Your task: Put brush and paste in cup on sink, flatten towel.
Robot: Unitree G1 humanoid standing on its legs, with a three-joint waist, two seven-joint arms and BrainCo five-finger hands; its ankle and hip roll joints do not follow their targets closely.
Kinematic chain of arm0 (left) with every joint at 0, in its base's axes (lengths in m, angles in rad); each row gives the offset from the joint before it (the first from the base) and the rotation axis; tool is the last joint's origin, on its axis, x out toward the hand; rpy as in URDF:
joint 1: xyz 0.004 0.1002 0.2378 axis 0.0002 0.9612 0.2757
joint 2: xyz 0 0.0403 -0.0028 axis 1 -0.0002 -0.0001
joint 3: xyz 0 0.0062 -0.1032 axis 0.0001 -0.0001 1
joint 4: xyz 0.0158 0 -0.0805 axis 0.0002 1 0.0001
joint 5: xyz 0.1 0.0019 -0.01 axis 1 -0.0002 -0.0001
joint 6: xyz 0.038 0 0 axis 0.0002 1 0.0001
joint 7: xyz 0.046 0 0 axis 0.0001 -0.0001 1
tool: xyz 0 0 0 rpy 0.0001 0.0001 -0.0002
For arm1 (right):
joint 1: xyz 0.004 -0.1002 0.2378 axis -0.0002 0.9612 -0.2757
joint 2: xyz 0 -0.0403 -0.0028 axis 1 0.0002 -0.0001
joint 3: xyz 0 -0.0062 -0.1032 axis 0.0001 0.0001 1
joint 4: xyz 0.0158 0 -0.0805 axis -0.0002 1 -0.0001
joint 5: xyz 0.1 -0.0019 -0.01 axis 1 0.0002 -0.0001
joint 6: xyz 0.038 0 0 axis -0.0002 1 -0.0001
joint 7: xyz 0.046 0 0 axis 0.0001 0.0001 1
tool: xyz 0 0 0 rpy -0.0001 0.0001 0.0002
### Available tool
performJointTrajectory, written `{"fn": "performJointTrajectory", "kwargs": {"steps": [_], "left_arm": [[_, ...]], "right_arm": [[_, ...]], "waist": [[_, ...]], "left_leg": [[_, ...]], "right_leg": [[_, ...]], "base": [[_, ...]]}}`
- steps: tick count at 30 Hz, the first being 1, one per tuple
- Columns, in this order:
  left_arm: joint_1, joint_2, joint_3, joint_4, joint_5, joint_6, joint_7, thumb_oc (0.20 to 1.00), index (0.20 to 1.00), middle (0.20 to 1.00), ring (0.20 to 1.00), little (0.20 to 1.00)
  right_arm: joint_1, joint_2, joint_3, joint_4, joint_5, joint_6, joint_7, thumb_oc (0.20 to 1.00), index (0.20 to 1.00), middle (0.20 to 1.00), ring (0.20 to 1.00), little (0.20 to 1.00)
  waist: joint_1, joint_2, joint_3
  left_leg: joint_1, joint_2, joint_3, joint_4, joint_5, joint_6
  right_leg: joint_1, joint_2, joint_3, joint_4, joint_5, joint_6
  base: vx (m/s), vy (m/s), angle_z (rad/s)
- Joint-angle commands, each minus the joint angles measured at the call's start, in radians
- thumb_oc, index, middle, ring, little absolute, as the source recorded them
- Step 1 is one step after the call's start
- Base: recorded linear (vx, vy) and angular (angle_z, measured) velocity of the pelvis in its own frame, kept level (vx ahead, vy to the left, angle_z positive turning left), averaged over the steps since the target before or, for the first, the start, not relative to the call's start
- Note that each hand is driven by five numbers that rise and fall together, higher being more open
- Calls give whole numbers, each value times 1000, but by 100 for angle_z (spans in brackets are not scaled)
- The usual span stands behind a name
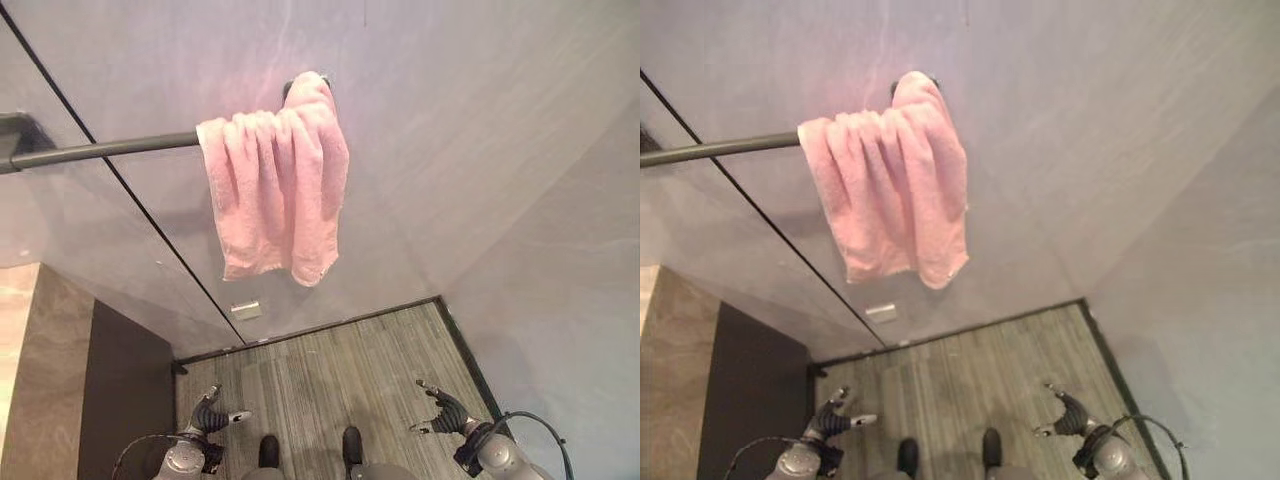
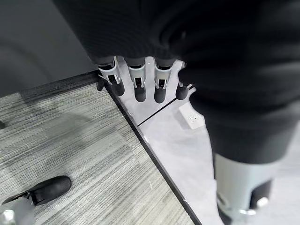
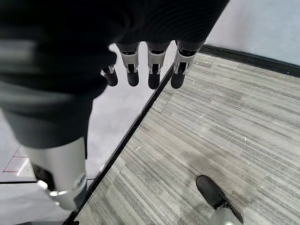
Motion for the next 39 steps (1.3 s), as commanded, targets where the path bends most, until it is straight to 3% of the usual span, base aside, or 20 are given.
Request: {"fn": "performJointTrajectory", "kwargs": {"steps": [1,3,8,9,12,13,16,17,19,23,32,36,39], "left_arm": [[-62,25,-6,3,-6,-25,-6,1000,1000,1000,1000,1000],[-62,19,-9,5,-7,-24,-13,1000,1000,1000,1000,1000],[-44,28,-5,-11,-7,-20,-20,1000,1000,1000,1000,1000],[-29,53,15,-77,-19,-22,-27,1000,1000,1000,1000,1000],[-27,65,15,-93,-15,-25,-31,1000,1000,1000,1000,1000],[-21,74,21,-109,-20,-27,-27,1000,1000,1000,1000,1000],[-14,76,27,-129,-28,-31,-26,1000,1000,1000,1000,1000],[-2,75,40,-159,-34,-33,-27,1000,1000,1000,1000,1000],[-3,76,44,-154,-37,-34,-27,1000,1000,1000,1000,1000],[33,87,84,-207,-48,-35,-42,1000,1000,1000,1000,1000],[53,118,132,-341,-65,-32,-64,1000,1000,1000,1000,1000],[42,154,142,-421,-66,-38,-81,1000,1000,1000,1000,1000],[25,205,145,-490,-94,-37,-104,1000,1000,1000,1000,1000]], "right_arm": [[15,-5,-28,-17,22,-21,-9,1000,1000,1000,1000,1000],[20,9,-41,24,25,-13,-20,1000,1000,1000,1000,1000],[29,16,-61,18,33,-9,-21,1000,1000,1000,1000,1000],[16,13,-106,-65,72,-16,-33,1000,1000,1000,1000,1000],[25,9,-129,-92,89,-19,-29,1000,1000,1000,1000,1000],[29,4,-145,-99,82,-18,-38,1000,1000,1000,1000,1000],[34,2,-169,-100,83,-21,-47,1000,1000,1000,1000,1000],[37,1,-185,-103,87,-23,-56,1000,1000,1000,1000,1000],[38,0,-192,-98,90,-26,-60,1000,1000,1000,1000,1000],[68,-30,-254,-139,97,-29,-58,1000,1000,1000,1000,1000],[60,-100,-352,-235,134,-36,-45,1000,1000,1000,1000,1000],[26,-151,-378,-280,243,-51,8,1000,1000,1000,1000,1000],[-42,-242,-366,-287,353,-52,62,1000,1000,1000,1000,1000]], "waist": [[-20,-68,11],[-34,-54,-7],[-36,-49,-16],[-51,-46,12],[-56,-42,15],[-36,-44,2],[-37,-47,-14],[-31,-63,-25],[-32,-68,-29],[-20,-76,-64],[-22,-58,-87],[-21,-54,-92],[-14,-54,-98]], "left_leg": [[31,-50,117,22,15,27],[42,-50,168,27,-4,31],[54,-64,180,30,-17,47],[58,-81,166,61,-31,79],[59,-84,150,73,-37,82],[68,-77,160,70,-44,78],[75,-73,153,67,-51,72],[76,-72,152,83,-58,65],[78,-67,143,80,-56,59],[102,-42,129,49,-40,39],[126,-20,120,13,-14,22],[126,-15,119,4,-11,17],[125,-13,121,2,-14,13]], "right_leg": [[-71,-70,-15,104,31,70],[-62,-80,-35,98,30,79],[-57,-85,-17,123,31,86],[-137,-66,68,345,62,120],[-143,-62,123,365,57,118],[-135,-125,65,307,84,116],[-136,-152,29,241,116,123],[-93,-169,14,177,118,131],[-79,-152,47,165,97,130],[-35,-132,14,130,64,115],[5,-119,-11,96,42,102],[12,-116,-14,84,40,101],[17,-114,-14,72,40,100]], "base": [[-64,69,47],[0,79,59],[-10,115,5],[-101,176,-17],[-58,57,-10],[-8,-54,17],[65,-106,3],[56,-101,4],[53,-106,27],[72,-116,26],[25,-53,8],[0,0,0],[0,0,0]]}}
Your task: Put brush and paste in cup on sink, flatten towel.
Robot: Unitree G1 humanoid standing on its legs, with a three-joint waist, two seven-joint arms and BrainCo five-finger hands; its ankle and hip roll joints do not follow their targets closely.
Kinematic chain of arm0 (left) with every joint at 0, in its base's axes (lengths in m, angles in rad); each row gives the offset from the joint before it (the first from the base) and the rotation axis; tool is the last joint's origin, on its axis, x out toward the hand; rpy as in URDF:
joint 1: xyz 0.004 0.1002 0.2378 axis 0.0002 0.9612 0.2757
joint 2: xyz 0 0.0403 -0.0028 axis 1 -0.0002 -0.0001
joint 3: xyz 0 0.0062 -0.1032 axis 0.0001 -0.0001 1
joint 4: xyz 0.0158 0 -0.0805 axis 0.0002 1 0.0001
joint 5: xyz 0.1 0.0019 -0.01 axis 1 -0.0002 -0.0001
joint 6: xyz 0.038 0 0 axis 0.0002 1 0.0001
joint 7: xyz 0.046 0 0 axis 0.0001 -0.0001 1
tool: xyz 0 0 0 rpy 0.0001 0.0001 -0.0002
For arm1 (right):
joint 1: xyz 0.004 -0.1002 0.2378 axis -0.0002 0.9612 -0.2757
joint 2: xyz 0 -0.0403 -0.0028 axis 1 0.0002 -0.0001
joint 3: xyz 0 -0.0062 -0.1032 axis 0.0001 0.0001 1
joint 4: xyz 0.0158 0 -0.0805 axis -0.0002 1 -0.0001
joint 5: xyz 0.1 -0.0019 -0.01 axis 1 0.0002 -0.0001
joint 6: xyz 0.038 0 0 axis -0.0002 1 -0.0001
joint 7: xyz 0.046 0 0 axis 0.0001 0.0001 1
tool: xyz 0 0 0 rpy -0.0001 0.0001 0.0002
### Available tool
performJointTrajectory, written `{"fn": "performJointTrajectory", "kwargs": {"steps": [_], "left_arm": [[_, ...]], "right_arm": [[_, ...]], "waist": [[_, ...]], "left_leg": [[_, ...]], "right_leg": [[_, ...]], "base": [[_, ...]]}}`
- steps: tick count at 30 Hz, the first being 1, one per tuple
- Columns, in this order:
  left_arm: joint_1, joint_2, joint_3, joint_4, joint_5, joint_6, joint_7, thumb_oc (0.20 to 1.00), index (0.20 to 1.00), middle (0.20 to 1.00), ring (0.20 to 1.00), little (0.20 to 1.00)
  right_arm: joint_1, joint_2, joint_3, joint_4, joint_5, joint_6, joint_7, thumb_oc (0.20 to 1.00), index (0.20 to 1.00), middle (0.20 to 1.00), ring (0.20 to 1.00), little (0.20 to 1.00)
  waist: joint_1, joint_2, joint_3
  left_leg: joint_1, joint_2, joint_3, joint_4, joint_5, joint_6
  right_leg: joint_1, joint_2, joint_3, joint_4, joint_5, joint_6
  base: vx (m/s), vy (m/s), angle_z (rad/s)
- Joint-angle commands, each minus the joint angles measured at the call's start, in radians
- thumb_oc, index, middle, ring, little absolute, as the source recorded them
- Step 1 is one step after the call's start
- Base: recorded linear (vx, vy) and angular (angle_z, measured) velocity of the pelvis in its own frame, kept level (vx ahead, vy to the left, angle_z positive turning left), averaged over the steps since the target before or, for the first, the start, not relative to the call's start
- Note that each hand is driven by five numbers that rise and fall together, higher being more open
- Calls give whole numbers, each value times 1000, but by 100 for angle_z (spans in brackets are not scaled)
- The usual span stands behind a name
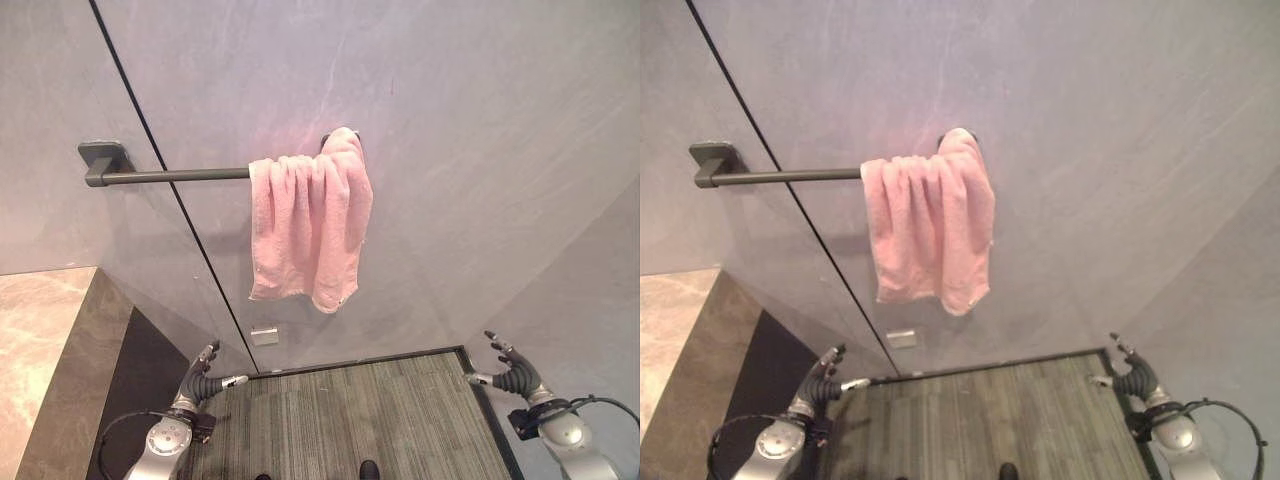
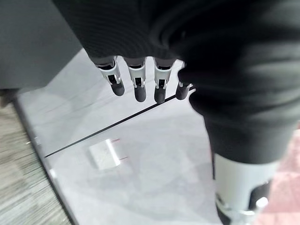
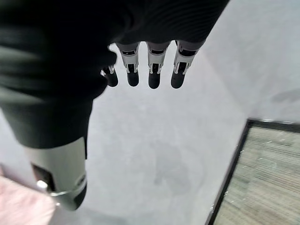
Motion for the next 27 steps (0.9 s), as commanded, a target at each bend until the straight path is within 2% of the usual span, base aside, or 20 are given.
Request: {"fn": "performJointTrajectory", "kwargs": {"steps": [1,4,5,9,14,17,23,27], "left_arm": [[-68,94,35,-50,-56,-46,-22,1000,1000,1000,1000,1000],[-99,132,25,-69,-67,-49,-31,1000,1000,1000,1000,1000],[-144,174,6,-79,-76,-54,-38,1000,1000,1000,1000,1000],[-264,249,-56,-80,-122,-60,-54,1000,1000,1000,1000,1000],[-354,313,-109,-67,-194,-66,-87,1000,1000,1000,1000,1000],[-495,361,-199,-10,-268,-71,-108,1000,1000,1000,1000,1000],[-683,362,-324,65,-335,-68,-112,1000,1000,1000,1000,1000],[-813,300,-404,155,-320,-62,-87,1000,1000,1000,1000,1000]], "right_arm": [[-133,-83,2,-10,152,-45,41,1000,1000,1000,1000,1000],[-207,-117,31,11,193,-45,49,1000,1000,1000,1000,1000],[-282,-156,78,25,218,-40,61,1000,1000,1000,1000,1000],[-459,-217,200,71,283,-23,94,1000,1000,1000,1000,1000],[-574,-229,276,110,365,-13,116,1000,1000,1000,1000,1000],[-691,-217,357,154,457,1,133,1000,1000,1000,1000,1000],[-859,-174,451,221,529,14,119,1000,1000,1000,1000,1000],[-973,-107,513,293,529,25,97,1000,1000,1000,1000,1000]], "waist": [[17,-46,-20],[23,-44,-19],[28,-41,-17],[39,-31,-11],[42,-20,-4],[44,-7,3],[42,8,14],[38,8,19]], "left_leg": [[54,-41,35,8,-5,4],[53,-41,37,8,-4,0],[51,-41,37,8,-3,-3],[41,-39,36,8,3,-9],[30,-40,34,8,9,-15],[14,-39,26,8,21,-25],[-10,-38,22,8,32,-28],[-18,-36,24,8,31,-28]], "right_leg": [[-38,-33,5,69,40,37],[-36,-34,7,60,43,38],[-37,-35,7,54,46,38],[-37,-37,7,38,53,38],[-40,-40,5,28,59,37],[-44,-44,-7,20,64,38],[-64,-45,-15,23,70,38],[-71,-41,-14,20,72,38]], "base": [[0,0,0],[0,0,0],[0,0,0],[0,0,0],[-1,-2,2],[-4,-6,4],[-1,-1,12],[0,0,0]]}}
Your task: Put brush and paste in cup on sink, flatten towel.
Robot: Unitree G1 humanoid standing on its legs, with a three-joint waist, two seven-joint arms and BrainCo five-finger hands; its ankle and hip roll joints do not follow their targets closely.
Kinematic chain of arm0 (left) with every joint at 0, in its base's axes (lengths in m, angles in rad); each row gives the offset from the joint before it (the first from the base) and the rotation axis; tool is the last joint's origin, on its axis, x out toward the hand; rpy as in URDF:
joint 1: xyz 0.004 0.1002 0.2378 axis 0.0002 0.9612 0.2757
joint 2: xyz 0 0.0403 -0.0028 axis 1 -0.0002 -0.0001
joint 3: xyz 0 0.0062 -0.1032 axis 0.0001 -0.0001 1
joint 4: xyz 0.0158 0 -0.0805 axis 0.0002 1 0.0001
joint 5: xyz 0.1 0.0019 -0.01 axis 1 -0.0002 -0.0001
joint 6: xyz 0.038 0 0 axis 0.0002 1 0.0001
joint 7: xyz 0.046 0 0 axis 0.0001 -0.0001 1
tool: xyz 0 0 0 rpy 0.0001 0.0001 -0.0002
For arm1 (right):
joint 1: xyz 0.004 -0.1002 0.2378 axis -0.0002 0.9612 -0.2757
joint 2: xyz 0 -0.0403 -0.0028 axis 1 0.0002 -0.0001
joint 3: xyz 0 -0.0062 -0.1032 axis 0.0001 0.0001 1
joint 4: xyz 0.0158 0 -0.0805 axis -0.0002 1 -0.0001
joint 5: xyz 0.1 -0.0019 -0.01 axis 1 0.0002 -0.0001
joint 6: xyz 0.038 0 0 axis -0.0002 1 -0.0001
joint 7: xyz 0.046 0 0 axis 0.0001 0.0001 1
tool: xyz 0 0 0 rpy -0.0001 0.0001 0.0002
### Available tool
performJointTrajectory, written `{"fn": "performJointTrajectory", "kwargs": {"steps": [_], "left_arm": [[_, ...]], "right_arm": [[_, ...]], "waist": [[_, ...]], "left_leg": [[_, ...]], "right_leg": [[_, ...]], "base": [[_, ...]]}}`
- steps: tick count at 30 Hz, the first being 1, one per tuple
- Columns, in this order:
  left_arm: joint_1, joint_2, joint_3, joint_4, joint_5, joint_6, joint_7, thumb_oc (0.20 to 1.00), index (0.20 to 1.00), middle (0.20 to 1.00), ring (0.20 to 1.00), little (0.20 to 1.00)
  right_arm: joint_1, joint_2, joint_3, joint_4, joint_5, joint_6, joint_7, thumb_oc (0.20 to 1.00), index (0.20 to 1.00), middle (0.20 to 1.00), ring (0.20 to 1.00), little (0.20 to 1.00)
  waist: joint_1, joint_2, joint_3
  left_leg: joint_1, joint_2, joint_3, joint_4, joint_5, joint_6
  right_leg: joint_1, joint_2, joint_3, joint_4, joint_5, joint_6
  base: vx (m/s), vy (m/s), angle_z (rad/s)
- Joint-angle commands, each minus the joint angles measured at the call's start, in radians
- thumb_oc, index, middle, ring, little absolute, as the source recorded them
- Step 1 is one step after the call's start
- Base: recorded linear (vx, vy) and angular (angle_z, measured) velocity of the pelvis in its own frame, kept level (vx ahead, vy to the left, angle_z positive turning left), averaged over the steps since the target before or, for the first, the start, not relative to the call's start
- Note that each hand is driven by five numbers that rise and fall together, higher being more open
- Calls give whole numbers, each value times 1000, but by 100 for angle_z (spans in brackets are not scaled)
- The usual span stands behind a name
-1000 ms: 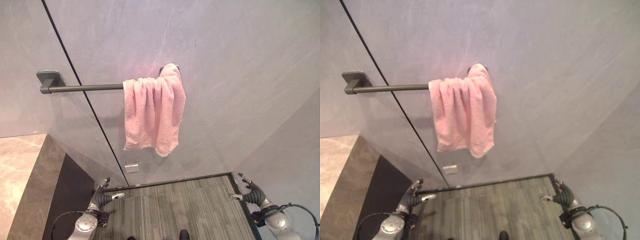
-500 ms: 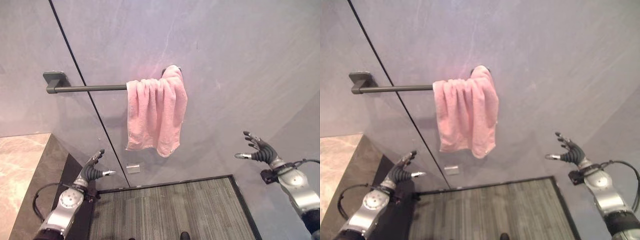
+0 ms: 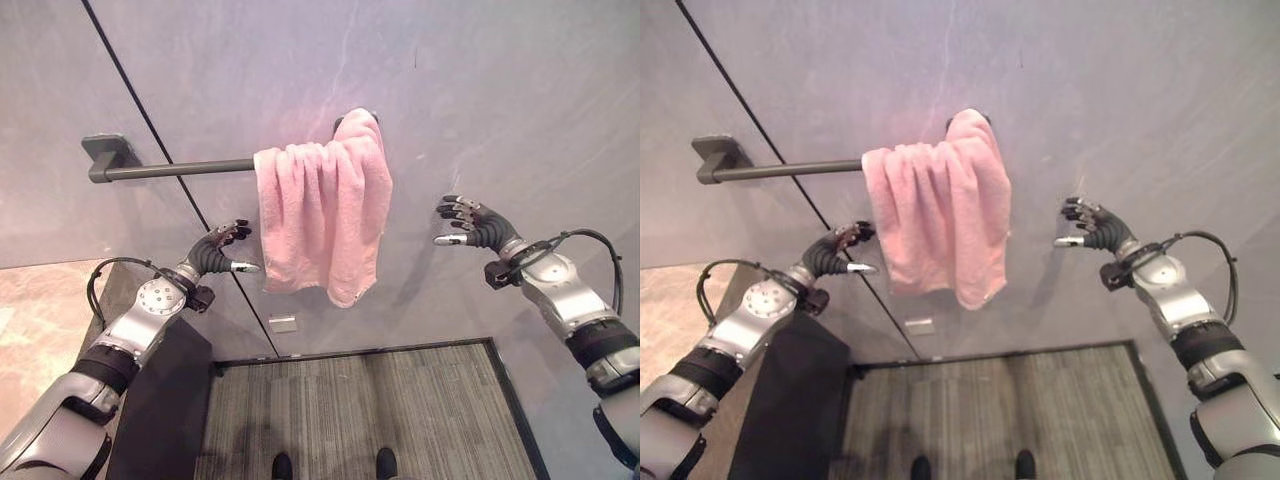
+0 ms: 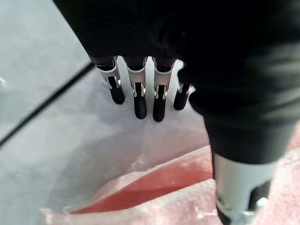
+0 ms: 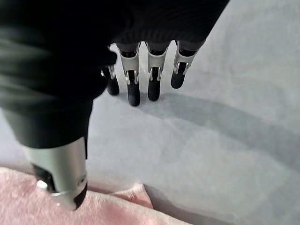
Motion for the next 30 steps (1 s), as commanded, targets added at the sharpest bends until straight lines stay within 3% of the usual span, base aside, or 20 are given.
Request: {"fn": "performJointTrajectory", "kwargs": {"steps": [1,7,13,14,17,19,20,21,23,24,25,27,30], "left_arm": [[-146,-9,-35,53,-5,-51,28,1000,1000,1000,1000,1000],[-242,-54,-70,59,-6,-56,59,1000,1000,1000,1000,1000],[-245,-102,-71,13,7,-57,105,1000,1000,1000,1000,1000],[-245,-108,-72,6,7,-56,109,1000,1000,1000,1000,1000],[-238,-121,-71,-22,11,-54,117,1000,1000,1000,1000,1000],[-238,-125,-71,-28,17,-53,123,1000,1000,1000,1000,1000],[-230,-125,-65,-35,20,-52,129,1000,1000,1000,1000,1000],[-227,-129,-64,-39,21,-51,131,1000,1000,1000,1000,1000],[-215,-133,-60,-41,20,-47,134,1000,1000,1000,1000,1000],[-215,-133,-60,-41,20,-47,134,931,931,931,931,931],[-210,-132,-58,-45,21,-44,133,586,586,586,586,586],[-200,-130,-52,-49,23,-42,134,225,225,225,225,225],[-153,-122,-13,-78,28,-41,142,200,200,200,200,200]], "right_arm": [[-138,41,42,18,34,-27,-30,1000,1000,1000,1000,1000],[-276,91,93,52,40,-20,-54,1000,1000,1000,1000,1000],[-317,148,108,-40,133,-16,-52,1000,1000,1000,1000,1000],[-319,153,107,-50,141,-16,-52,896,896,896,896,896],[-321,160,94,-61,142,-22,-67,758,758,758,758,758],[-328,167,82,-54,139,-24,-84,551,551,551,551,551],[-336,180,70,-44,135,-25,-99,300,300,300,300,300],[-336,183,67,-46,133,-25,-104,200,200,200,200,200],[-331,197,55,-54,136,-27,-113,200,200,200,200,200],[-330,197,55,-55,136,-27,-113,200,200,200,200,200],[-326,199,54,-63,136,-25,-113,200,200,200,200,200],[-314,201,48,-69,135,-23,-115,200,200,200,200,200],[-268,201,16,-109,127,-24,-124,200,200,200,200,200]], "waist": [[10,-67,16],[14,-77,37],[23,-96,55],[24,-97,59],[26,-101,66],[26,-102,69],[29,-104,71],[29,-105,72],[29,-106,71],[29,-106,71],[29,-106,71],[29,-107,68],[27,-107,61]], "left_leg": [[41,-31,58,3,12,1],[-17,-27,76,3,24,0],[-65,-22,78,3,39,-4],[-64,-23,76,3,38,-4],[-66,-26,71,3,37,-2],[-67,-26,69,3,36,-2],[-67,-27,68,3,35,-1],[-66,-26,67,3,35,-1],[-66,-26,67,3,34,0],[-66,-26,68,3,34,0],[-65,-26,68,3,33,0],[-59,-26,68,3,30,2],[-44,-26,69,3,23,4]], "right_leg": [[-29,-42,19,18,68,44],[-96,-41,42,-2,98,52],[-146,-41,51,-2,109,55],[-145,-41,49,-2,108,55],[-146,-42,45,-2,108,56],[-147,-43,45,-2,108,56],[-148,-42,47,-2,109,56],[-149,-42,48,-2,110,56],[-149,-43,48,-2,111,57],[-149,-43,49,-2,111,57],[-148,-43,49,-2,111,58],[-146,-43,51,-2,109,58],[-133,-43,54,-2,105,58]], "base": [[-18,20,-3],[-53,18,-5],[-22,7,-14],[9,14,5],[5,10,4],[6,10,4],[0,0,0],[0,0,0],[0,0,0],[0,0,0],[0,0,0],[0,0,0],[25,6,0]]}}
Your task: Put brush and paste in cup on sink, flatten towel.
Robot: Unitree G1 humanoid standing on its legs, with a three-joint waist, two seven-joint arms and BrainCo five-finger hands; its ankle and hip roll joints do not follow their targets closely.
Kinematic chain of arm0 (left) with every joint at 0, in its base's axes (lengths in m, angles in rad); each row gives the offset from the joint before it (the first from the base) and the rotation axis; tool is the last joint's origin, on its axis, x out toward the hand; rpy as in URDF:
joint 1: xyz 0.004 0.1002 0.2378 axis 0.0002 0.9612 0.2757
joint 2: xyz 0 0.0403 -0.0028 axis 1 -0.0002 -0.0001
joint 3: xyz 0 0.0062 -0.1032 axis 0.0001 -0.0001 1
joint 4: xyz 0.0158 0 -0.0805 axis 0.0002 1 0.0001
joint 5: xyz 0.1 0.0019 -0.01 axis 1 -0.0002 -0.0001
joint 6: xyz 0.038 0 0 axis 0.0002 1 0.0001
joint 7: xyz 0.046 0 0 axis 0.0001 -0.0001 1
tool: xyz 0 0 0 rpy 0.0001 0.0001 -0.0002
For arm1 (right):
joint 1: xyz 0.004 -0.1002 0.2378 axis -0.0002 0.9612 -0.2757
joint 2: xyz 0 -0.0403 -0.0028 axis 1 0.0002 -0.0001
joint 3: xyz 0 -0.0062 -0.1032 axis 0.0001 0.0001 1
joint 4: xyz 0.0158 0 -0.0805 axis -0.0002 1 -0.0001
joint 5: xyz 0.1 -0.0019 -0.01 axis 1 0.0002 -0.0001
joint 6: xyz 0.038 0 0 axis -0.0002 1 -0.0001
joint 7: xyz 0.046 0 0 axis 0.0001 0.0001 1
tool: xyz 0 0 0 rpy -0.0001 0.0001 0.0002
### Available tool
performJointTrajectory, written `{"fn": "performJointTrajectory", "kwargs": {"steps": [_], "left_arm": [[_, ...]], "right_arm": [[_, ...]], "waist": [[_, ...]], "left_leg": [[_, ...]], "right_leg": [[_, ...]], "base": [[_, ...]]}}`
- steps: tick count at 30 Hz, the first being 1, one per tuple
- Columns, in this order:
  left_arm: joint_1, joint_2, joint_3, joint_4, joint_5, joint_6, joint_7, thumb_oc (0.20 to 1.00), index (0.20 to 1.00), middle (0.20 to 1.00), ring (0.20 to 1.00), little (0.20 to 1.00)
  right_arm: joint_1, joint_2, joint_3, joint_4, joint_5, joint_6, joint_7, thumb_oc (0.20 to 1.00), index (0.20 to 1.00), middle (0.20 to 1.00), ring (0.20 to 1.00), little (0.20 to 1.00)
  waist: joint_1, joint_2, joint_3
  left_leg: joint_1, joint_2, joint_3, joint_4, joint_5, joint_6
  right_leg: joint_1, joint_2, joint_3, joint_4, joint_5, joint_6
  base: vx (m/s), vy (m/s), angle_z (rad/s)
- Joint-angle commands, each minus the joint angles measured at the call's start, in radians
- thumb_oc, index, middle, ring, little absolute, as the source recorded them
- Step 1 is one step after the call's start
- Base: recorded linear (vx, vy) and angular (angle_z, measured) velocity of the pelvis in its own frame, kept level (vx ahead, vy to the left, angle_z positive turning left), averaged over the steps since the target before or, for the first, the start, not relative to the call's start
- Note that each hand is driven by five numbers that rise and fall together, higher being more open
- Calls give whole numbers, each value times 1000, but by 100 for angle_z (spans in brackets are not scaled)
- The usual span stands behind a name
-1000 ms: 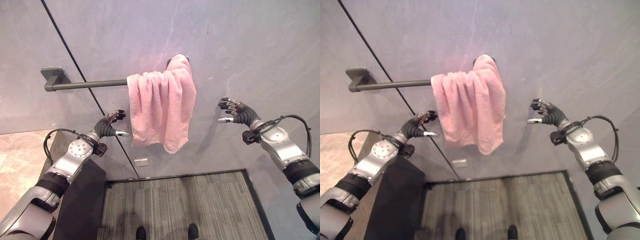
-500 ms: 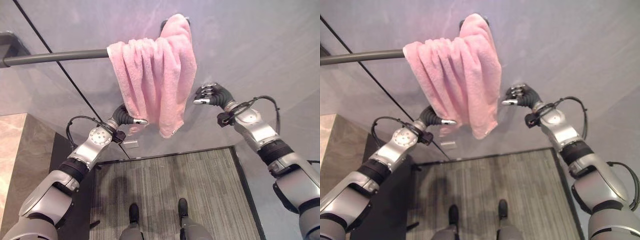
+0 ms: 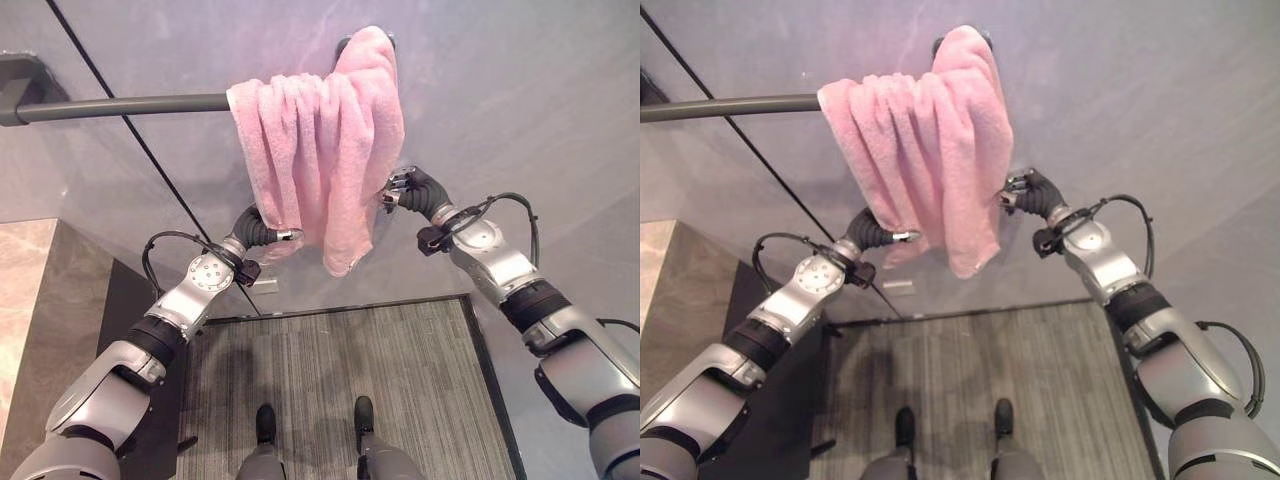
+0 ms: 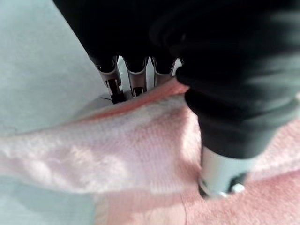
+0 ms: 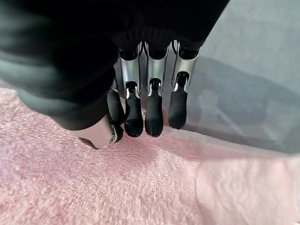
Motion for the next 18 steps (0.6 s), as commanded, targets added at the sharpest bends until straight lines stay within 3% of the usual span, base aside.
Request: {"fn": "performJointTrajectory", "kwargs": {"steps": [1,9,18], "left_arm": [[-7,19,63,-31,22,-46,34,200,200,200,200,200],[191,38,220,-167,14,-54,35,200,200,200,200,200],[304,105,323,-377,-28,-75,28,247,247,247,247,247]], "right_arm": [[-56,10,-101,-66,22,-50,-45,200,200,200,200,200],[144,-18,-196,-313,-29,-62,-11,200,200,200,200,200],[125,-99,-81,-571,-17,-53,101,200,200,200,200,200]], "waist": [[27,-33,-23],[26,-39,-43],[48,-82,-19]], "left_leg": [[100,-33,37,3,-15,17],[133,-36,38,3,-33,24],[92,-32,17,3,-21,26]], "right_leg": [[29,-50,24,-2,55,69],[62,-52,23,-2,43,70],[33,-50,12,-2,52,69]], "base": [[56,16,0],[30,7,3],[-43,-6,3]]}}
